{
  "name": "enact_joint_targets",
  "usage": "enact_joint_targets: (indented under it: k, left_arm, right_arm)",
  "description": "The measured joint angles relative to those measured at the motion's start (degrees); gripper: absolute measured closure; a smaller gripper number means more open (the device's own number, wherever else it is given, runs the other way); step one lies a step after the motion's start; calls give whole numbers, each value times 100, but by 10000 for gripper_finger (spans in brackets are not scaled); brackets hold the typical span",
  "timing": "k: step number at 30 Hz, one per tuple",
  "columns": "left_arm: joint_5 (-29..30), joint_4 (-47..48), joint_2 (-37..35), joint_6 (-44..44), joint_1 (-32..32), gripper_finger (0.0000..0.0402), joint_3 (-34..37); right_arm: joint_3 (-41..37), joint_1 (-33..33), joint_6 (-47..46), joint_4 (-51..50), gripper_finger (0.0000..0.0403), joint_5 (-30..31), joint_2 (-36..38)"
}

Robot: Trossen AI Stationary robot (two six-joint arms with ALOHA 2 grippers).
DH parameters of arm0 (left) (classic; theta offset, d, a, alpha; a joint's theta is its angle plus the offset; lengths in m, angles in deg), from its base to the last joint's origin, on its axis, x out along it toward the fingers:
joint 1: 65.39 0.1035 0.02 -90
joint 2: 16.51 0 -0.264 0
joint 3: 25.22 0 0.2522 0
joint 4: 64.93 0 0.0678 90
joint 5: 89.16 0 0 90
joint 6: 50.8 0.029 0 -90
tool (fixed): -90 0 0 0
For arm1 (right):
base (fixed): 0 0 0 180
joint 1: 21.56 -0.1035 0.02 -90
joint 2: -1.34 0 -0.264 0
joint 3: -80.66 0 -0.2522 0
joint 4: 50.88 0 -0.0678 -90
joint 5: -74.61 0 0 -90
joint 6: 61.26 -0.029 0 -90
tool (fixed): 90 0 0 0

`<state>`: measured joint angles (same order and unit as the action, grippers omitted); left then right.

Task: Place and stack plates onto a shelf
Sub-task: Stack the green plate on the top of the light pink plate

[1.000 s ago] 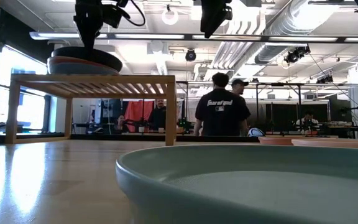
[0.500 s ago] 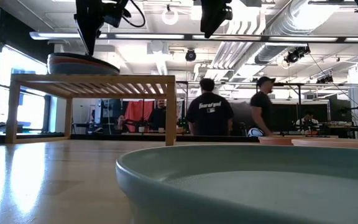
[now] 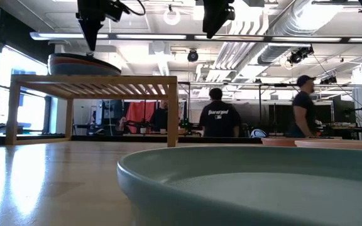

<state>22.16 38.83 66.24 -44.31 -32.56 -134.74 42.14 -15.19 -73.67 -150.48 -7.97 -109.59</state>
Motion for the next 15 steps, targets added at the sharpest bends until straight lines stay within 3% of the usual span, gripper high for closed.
enact_joint_targets:
  k: [3,15]
  left_arm:
    - [84,5,2,3,254,323,19]
    - [-608,1,120,-64,1242,323,26]
  right_arm:
    - [0,0,-9,0,262,1,0]
    - [0,-2,-61,-7,262,-4,0]
